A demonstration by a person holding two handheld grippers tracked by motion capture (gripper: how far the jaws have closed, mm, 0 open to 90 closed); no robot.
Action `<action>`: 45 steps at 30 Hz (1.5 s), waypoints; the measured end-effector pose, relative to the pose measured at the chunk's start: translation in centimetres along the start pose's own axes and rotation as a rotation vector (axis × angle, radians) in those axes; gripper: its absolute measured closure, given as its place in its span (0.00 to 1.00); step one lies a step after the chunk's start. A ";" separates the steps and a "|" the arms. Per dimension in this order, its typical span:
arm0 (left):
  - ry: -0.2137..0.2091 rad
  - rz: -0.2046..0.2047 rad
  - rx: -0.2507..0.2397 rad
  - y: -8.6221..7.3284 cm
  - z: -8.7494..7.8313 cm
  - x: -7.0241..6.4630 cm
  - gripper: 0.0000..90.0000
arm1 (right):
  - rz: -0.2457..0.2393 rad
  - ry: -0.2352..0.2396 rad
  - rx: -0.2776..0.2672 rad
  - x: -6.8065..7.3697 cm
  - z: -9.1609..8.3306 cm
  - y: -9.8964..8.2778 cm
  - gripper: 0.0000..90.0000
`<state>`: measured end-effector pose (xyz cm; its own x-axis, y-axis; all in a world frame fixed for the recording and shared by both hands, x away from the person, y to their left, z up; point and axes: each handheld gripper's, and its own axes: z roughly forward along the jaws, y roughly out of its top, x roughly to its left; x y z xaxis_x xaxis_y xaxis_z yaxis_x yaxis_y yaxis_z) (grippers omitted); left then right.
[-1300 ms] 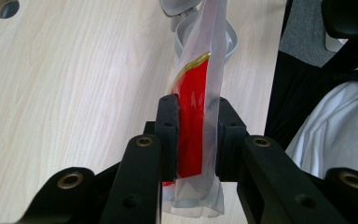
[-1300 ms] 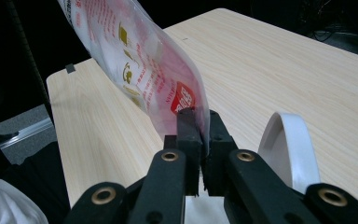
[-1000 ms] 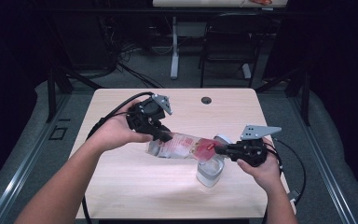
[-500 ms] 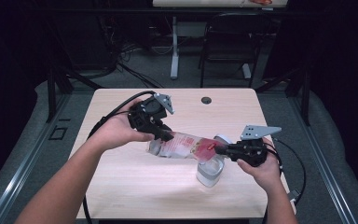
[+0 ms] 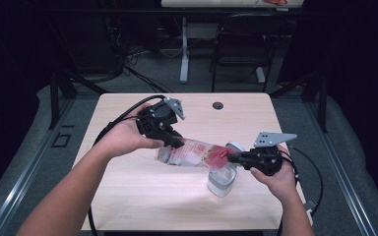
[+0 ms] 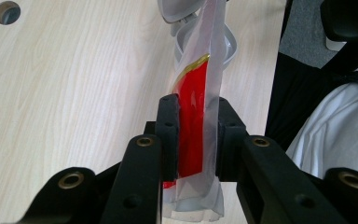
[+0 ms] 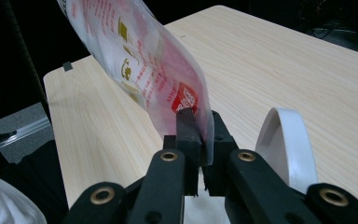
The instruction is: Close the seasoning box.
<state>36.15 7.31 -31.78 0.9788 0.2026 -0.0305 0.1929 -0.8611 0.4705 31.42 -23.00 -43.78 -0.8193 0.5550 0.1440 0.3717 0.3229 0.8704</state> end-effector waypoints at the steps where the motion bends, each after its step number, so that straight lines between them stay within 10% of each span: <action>1: -0.002 -0.001 0.000 0.0 0.0 0.0 0.85 | 0.000 0.000 0.000 0.0 0.0 0.0 0.97; 45: 0.001 -0.002 0.011 0.3 0.0 -0.1 0.85 | -0.010 -0.006 0.010 0.0 0.0 0.0 0.97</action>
<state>36.12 7.05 -31.63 0.9783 0.2047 -0.0307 0.1956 -0.8657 0.4607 31.42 -22.94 -43.78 -0.8203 0.5564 0.1324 0.3681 0.3364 0.8668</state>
